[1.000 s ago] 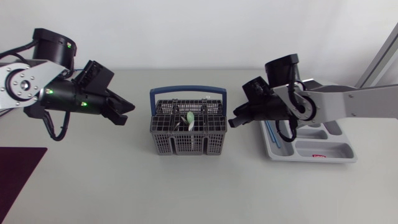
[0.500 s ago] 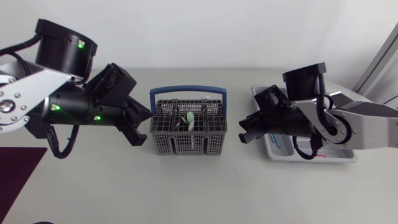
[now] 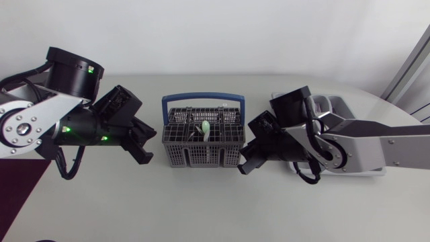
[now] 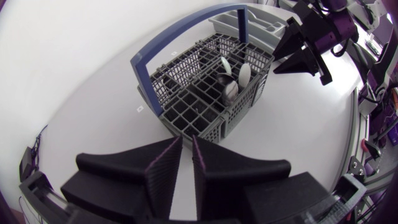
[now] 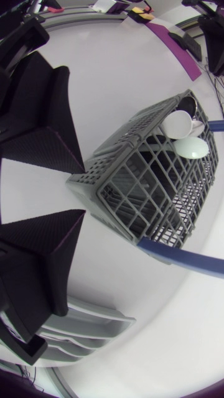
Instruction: Unload the cutlery basket into the drawer organizer.
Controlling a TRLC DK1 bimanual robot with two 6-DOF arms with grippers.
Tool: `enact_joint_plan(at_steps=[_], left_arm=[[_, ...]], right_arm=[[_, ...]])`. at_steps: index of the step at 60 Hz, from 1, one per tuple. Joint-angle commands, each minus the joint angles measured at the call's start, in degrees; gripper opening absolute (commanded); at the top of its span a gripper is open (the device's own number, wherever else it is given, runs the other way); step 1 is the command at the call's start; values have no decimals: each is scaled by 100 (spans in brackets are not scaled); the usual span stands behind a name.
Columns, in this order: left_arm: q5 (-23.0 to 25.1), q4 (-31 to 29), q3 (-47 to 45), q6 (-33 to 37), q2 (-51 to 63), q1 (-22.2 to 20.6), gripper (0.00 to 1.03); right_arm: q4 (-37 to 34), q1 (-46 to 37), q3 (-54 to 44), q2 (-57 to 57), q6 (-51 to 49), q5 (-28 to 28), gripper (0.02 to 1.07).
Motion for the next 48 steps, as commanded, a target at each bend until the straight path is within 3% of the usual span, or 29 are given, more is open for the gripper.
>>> enact_joint_plan(at_steps=[1,34,48], left_arm=[[34,104,-126,79,-24,31,28],[34,157,-161,88,-68,-13,28],[34,157,-134,61,-59,-65,28]], right_arm=[[18,101,83,76,165,59,47],[9,-338,-5,-126,-29,217,47],[352,-461,144,322,-55,200,47]])
